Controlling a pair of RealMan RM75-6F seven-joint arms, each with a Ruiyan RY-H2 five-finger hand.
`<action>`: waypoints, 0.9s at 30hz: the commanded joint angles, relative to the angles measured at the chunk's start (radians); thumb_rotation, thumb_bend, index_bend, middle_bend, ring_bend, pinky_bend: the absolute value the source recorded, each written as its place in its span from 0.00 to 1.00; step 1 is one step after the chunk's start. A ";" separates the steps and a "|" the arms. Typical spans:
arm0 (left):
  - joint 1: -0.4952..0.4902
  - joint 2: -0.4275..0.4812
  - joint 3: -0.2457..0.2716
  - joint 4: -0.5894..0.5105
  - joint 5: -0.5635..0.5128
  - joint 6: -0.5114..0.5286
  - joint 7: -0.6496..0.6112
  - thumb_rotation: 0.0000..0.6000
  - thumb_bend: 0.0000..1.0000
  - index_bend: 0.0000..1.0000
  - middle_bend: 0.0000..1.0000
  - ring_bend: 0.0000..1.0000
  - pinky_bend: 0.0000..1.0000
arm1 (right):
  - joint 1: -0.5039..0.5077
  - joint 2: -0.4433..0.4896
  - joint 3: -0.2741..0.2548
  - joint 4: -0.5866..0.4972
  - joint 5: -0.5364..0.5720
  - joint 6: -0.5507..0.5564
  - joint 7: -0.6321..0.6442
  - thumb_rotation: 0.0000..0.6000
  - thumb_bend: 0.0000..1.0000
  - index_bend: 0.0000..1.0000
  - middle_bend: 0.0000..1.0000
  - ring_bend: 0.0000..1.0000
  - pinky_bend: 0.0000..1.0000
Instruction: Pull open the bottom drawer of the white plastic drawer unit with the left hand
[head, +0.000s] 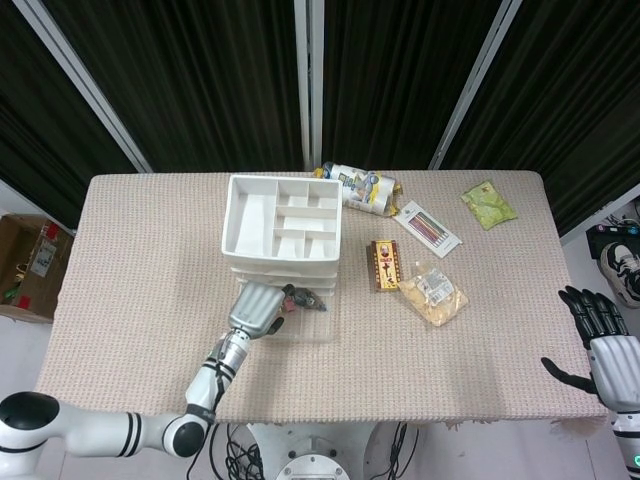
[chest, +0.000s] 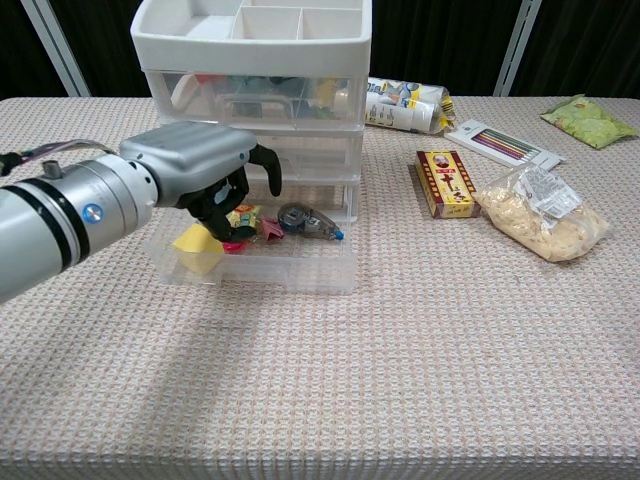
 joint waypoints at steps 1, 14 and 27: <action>-0.014 -0.027 -0.011 0.021 -0.040 -0.003 0.022 1.00 0.29 0.34 0.80 0.90 1.00 | -0.002 -0.001 -0.001 0.002 0.000 0.002 0.001 1.00 0.09 0.00 0.06 0.00 0.01; -0.064 -0.054 -0.047 0.048 -0.204 -0.025 0.116 1.00 0.28 0.32 0.80 0.90 1.00 | -0.013 -0.001 -0.003 0.009 0.002 0.010 0.007 1.00 0.09 0.00 0.06 0.00 0.02; -0.097 -0.045 -0.038 0.023 -0.257 -0.033 0.140 1.00 0.29 0.36 0.80 0.90 1.00 | -0.014 0.000 -0.001 0.016 0.006 0.003 0.012 1.00 0.09 0.00 0.06 0.00 0.02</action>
